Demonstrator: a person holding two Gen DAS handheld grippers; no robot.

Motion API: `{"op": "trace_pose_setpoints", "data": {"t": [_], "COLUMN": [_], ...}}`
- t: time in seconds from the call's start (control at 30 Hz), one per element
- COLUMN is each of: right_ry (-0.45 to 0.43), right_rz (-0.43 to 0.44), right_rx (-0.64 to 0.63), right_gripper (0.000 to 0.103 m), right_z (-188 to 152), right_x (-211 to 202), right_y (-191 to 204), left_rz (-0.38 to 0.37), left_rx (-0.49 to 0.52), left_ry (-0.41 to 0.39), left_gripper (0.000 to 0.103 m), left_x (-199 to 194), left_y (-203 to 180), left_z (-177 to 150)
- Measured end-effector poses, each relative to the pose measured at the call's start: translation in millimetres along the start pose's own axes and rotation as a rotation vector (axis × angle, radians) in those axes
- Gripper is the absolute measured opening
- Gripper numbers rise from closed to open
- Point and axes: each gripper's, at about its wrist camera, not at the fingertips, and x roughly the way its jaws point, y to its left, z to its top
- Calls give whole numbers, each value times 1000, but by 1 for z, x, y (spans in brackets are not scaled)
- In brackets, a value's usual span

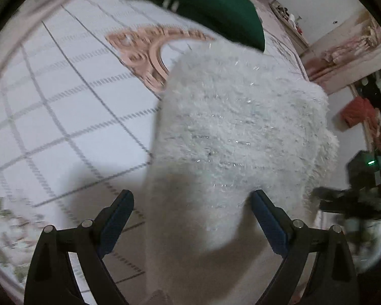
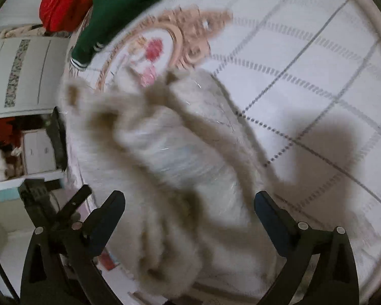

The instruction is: Fold large clothes

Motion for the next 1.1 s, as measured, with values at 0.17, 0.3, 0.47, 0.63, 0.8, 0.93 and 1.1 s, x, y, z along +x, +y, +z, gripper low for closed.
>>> {"op": "trace_pose_setpoints", "data": {"t": [0.17, 0.3, 0.47, 0.63, 0.8, 0.93, 1.1], "right_ry": [44, 91, 162, 133, 70, 31, -5], "right_rz": [101, 145, 110, 122, 138, 114, 94], "right_rx": [-43, -28, -63, -60, -58, -45, -10], "right_gripper": [103, 103, 103, 64, 35, 32, 30], "right_z": [8, 17, 29, 27, 20, 13, 10], "right_x": [17, 25, 40, 39, 19, 10, -5], "right_y": [-5, -9, 8, 31, 45, 58, 78], "left_rz": [-75, -96, -46, 31, 84, 89, 43], "left_rx": [-26, -13, 19, 54, 90, 125, 143], "left_ry": [13, 5, -46, -85, -94, -92, -68], "left_gripper": [96, 94, 94, 94, 94, 94, 93], "left_x": [12, 11, 2, -1, -10, -14, -21], "left_y": [2, -3, -22, -37, -46, -54, -53], "left_z": [7, 9, 12, 24, 38, 43, 51]}}
